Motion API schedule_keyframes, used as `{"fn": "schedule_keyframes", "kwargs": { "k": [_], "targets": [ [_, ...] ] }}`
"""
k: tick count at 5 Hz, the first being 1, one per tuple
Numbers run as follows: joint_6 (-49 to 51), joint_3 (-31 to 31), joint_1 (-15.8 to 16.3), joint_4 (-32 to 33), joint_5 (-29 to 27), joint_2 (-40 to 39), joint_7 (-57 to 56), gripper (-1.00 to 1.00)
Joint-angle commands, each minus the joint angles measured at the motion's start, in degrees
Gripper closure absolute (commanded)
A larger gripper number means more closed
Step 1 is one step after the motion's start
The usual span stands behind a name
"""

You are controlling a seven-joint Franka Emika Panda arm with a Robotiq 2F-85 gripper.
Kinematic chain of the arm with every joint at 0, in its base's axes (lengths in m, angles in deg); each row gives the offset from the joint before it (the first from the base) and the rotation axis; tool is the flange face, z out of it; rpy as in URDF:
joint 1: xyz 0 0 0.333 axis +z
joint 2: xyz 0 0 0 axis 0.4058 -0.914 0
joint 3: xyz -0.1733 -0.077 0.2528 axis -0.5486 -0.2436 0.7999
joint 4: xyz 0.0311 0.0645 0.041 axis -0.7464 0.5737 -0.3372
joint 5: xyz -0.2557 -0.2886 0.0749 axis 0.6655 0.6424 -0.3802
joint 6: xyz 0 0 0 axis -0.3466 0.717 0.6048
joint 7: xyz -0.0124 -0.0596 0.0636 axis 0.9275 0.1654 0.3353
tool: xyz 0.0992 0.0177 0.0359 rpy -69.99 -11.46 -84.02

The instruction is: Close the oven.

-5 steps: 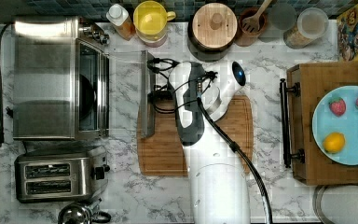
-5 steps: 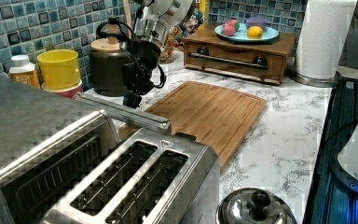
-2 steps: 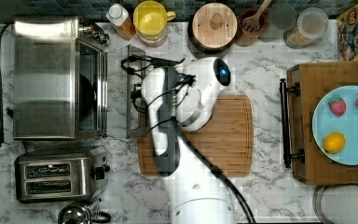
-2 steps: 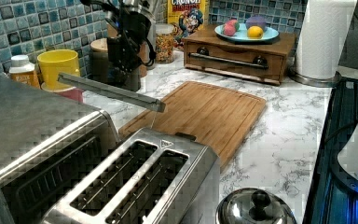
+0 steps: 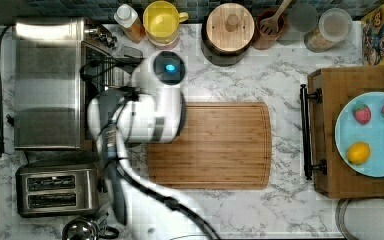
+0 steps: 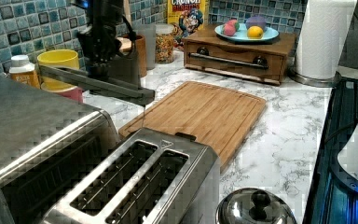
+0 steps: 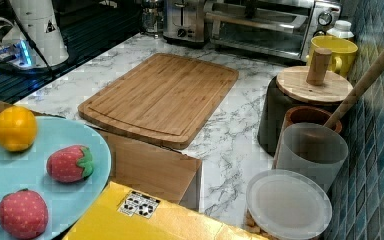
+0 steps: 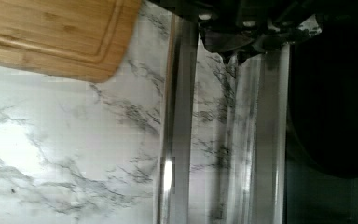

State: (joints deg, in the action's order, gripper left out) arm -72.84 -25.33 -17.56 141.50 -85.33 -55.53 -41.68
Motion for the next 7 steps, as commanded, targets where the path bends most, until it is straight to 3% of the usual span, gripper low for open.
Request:
{"fn": "schedule_keyframes", "kwargs": {
  "k": [1,2,3,4,5,7],
  "targets": [
    [1.6,-0.9,18.5,-11.2,31.0,0.9,32.9,1.00],
    [5.4,-1.0,19.4,-14.7,36.3,0.3,36.5,1.00],
    [10.0,-0.1,19.1,-18.9,35.6,-0.9,35.8,1.00],
    [7.2,-0.2,21.1,-15.3,36.9,5.3,41.9,1.00],
    [4.7,-0.3,20.1,-14.3,32.7,8.7,39.1,1.00],
    [6.3,0.4,20.6,-15.0,31.2,10.3,37.5,1.00]
  ]
}}
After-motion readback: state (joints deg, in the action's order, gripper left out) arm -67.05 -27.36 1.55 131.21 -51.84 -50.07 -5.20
